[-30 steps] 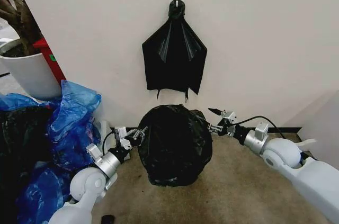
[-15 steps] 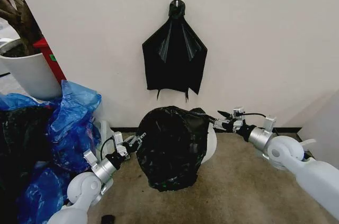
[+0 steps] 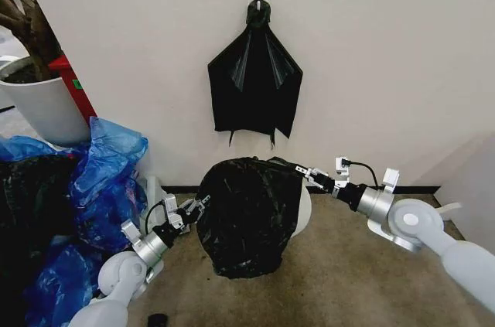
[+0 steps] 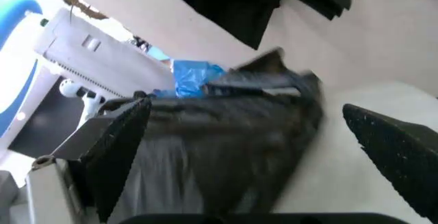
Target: Place the garbage bag over the trash bin.
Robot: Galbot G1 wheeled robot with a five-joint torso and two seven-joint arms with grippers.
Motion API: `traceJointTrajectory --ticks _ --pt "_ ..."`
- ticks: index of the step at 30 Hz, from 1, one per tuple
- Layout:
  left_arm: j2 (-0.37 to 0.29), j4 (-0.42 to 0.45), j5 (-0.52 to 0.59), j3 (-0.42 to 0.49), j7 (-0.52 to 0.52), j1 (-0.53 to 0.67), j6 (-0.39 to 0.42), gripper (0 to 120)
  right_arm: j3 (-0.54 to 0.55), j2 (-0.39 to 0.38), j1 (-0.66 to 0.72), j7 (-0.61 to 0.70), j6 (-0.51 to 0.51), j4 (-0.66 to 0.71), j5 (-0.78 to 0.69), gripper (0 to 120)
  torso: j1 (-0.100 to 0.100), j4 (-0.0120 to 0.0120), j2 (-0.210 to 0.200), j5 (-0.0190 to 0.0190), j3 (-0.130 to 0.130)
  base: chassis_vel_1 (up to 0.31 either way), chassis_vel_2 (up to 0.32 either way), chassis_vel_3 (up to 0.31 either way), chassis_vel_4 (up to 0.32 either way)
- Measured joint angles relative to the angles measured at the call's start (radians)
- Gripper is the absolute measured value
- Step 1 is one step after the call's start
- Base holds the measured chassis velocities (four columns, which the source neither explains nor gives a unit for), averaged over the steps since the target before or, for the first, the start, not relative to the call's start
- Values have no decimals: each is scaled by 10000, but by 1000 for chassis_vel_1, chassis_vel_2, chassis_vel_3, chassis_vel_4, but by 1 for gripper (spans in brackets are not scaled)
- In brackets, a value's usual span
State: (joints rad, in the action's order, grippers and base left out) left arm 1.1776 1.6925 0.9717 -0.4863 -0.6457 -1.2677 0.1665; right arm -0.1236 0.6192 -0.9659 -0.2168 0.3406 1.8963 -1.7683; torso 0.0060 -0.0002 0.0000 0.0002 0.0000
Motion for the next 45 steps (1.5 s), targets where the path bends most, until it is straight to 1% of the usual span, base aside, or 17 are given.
traceJointTrajectory --ticks 2,6,8,10,13,14,15,17,18,19,22,23,28,30,34,42,45 --pt "-2 -87 81 11 155 59 0 1 -168 40 -82 309 -77 51 -56 100 0 0 0 -2 0 0 0 0 0" --pt "29 -311 529 85 653 243 35 1 -710 285 -757 1789 -481 834 -109 100 0 -1 0 -3 0 0 0 0 0" --pt "52 -360 631 107 778 295 64 1 -801 379 -890 2128 -544 991 23 100 0 -1 0 -4 0 0 0 0 0" --pt "94 -440 998 170 1321 414 155 1 -1029 606 -1223 2745 -702 1360 282 100 0 0 0 -1 0 0 0 0 0" --pt "142 -402 1680 278 2754 627 364 1 -1552 1058 -1968 3382 -986 2066 1081 100 0 0 0 -2 0 0 0 0 0" --pt "157 -353 1795 315 3231 697 427 1 -1698 1203 -2231 3484 -1051 2275 1386 100 0 0 0 -3 0 0 0 0 0" --pt "157 -353 1795 315 3231 697 427 1 -1698 1203 -2231 3484 -1051 2275 1386 100 0 0 0 -3 0 0 0 0 0" --pt "176 -241 2032 368 4105 836 592 1 -1901 1536 -2881 3689 -1160 2733 2097 100 0 -1 0 -4 0 0 0 0 0" --pt "176 -241 2032 368 4105 836 592 1 -1901 1536 -2881 3689 -1160 2733 2097 100 0 -1 0 -4 0 0 0 0 0" --pt "201 -121 2334 395 4852 945 791 1 -1892 1852 -3516 3787 -1274 3065 2804 100 0 -3 0 -2 0 0 0 0 0" --pt "215 32 2801 401 5527 1016 1057 1 -1653 2306 -4255 3629 -1439 3299 3932 100 0 -4 0 -3 -1 0 0 0 0" --pt "215 32 2801 401 5527 1016 1057 1 -1653 2306 -4255 3629 -1439 3299 3932 100 0 -4 0 -3 -1 0 0 0 0" --pt "176 163 3073 392 5872 1010 1267 1 -859 3119 -4562 3726 -1869 3513 5344 100 0 1 0 -3 -1 0 0 0 0" --pt "172 192 3119 390 5920 1007 1295 1 -740 3204 -4568 3747 -1929 3552 5501 100 0 1 0 -4 0 0 0 0 0" --pt "144 347 3281 391 6116 1011 1427 1 -199 3829 -4588 3755 -2186 3617 6196 100 0 1 0 -4 0 0 0 0 0" --pt "99 443 3516 389 6227 1096 1558 1 -174 4332 -5002 3113 -2367 3468 6658 100 0 0 0 -3 0 0 0 0 0" --pt "105 514 3706 355 6269 1107 1667 1 -341 4543 -5341 2310 -2391 3346 6663 100 0 -1 0 -3 -1 0 0 0 0"
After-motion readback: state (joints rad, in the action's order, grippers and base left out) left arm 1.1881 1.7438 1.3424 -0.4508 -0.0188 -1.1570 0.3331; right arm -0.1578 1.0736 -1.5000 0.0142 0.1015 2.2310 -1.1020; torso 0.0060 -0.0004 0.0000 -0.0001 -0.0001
